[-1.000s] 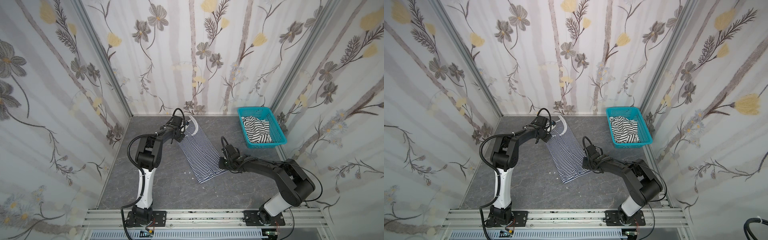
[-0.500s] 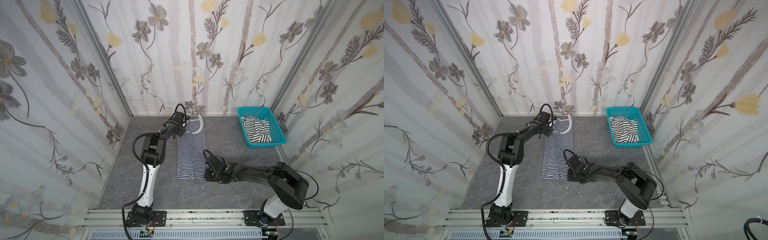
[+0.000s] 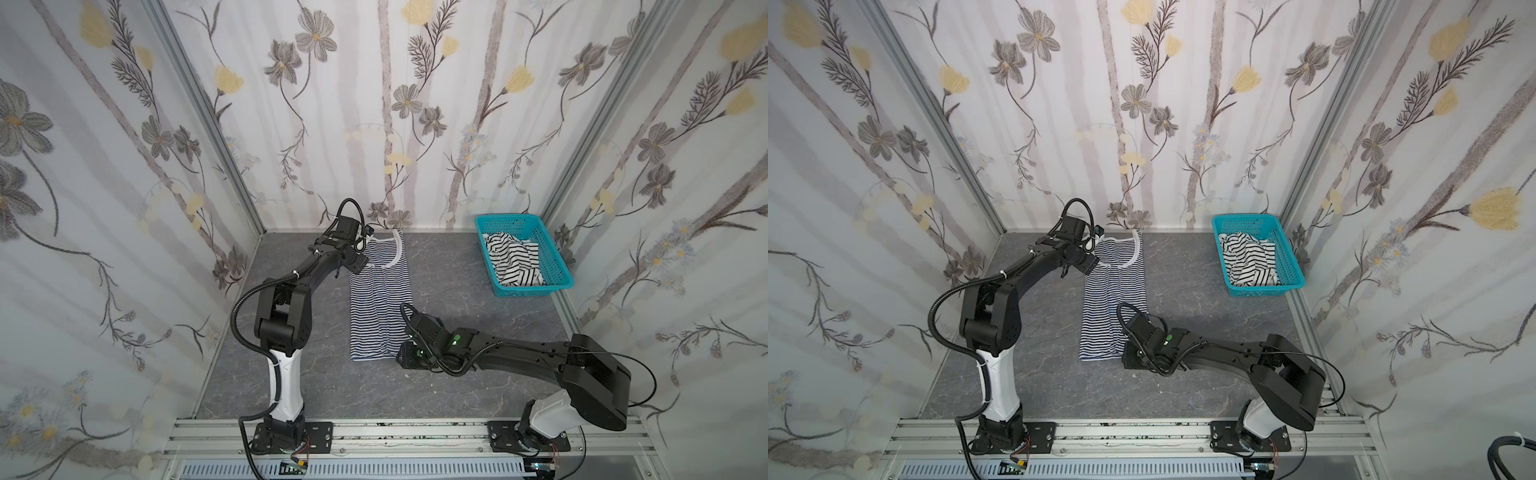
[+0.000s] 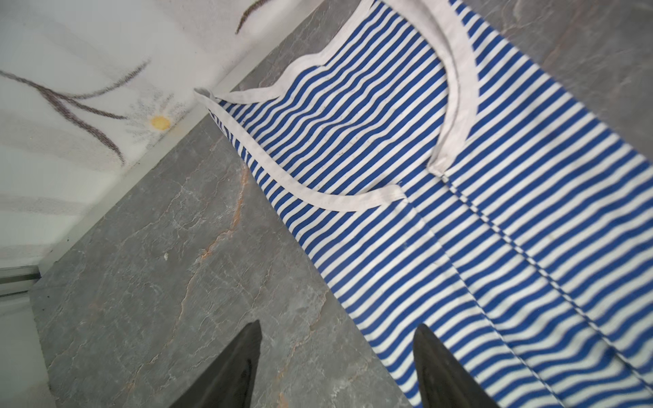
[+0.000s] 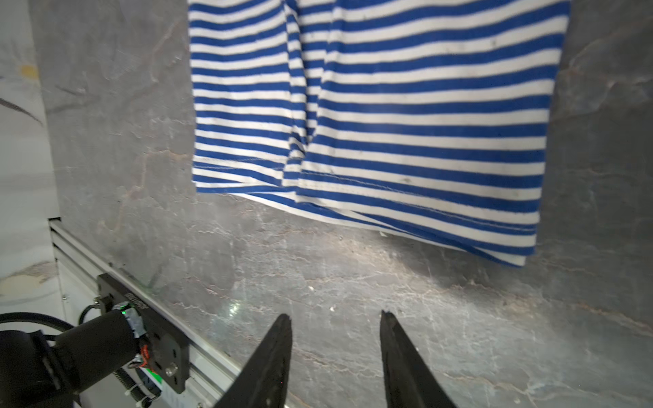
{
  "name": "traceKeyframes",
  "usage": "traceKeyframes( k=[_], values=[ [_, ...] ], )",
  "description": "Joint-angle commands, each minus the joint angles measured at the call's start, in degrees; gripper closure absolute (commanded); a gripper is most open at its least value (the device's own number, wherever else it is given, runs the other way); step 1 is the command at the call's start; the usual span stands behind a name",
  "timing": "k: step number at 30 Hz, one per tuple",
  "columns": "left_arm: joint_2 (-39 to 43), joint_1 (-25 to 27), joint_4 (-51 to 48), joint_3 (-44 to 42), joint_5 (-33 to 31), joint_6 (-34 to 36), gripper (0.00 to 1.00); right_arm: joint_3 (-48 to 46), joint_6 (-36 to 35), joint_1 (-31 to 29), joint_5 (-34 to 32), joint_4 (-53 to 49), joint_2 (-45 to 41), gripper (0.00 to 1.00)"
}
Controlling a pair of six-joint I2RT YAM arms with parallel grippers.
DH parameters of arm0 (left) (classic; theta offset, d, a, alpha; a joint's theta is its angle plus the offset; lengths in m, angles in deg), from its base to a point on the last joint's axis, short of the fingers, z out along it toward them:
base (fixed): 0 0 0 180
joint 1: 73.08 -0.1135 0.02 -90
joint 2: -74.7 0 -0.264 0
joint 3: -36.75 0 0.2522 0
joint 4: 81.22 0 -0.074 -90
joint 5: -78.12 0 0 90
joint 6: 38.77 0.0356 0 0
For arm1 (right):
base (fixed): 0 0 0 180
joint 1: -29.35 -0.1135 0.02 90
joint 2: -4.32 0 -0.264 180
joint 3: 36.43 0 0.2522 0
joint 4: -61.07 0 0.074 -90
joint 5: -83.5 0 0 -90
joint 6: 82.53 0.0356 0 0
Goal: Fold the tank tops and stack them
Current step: 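Move both grippers to the tank top's hem nearest the robot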
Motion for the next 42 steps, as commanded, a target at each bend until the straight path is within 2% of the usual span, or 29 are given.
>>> traceKeyframes(
  k=[1, 3, 10, 14, 19, 23, 30, 39, 42],
  values=[
    [4.6, 0.2, -0.3, -4.3, 4.1, -2.6, 0.27, 0.6, -1.6, 2.1, -1.5, -1.2, -0.3, 0.53],
    [8.2, 0.3, -0.1, -8.8, 5.4, -2.7, 0.23, 0.1, -2.6, 4.1, -1.6, -0.7, -0.7, 0.49],
    [24.6, 1.7, 5.8, -31.3, 7.5, -0.7, 0.19, -0.8, -7.0, 11.1, 1.0, 1.4, 0.3, 0.46],
    [33.9, 3.6, 9.2, -43.6, 8.1, 1.9, 0.19, -1.1, -7.5, 11.1, 2.6, 2.4, 1.4, 0.46],
    [42.2, 6.0, 11.0, -53.5, 8.3, 3.9, 0.17, -4.0, -6.5, 11.1, 3.9, 4.4, 1.6, 0.46],
    [45.0, 8.0, 11.4, -57.4, 7.7, 4.2, 0.16, -7.1, -5.5, 11.1, 3.9, 6.8, 1.3, 0.47],
    [44.0, 10.2, 12.5, -59.3, 8.2, 4.4, 0.15, -7.1, -4.8, 10.9, 4.8, 9.8, 3.9, 0.49],
    [42.9, 10.4, 13.0, -59.3, 9.5, 4.5, 0.15, -10.8, -4.4, 10.6, 4.4, 10.3, 3.4, 0.62],
    [42.6, 10.7, 13.0, -59.4, 10.2, 5.0, 0.15, -10.7, -4.5, 10.6, 4.7, 11.2, 3.7, 0.69]
  ],
)
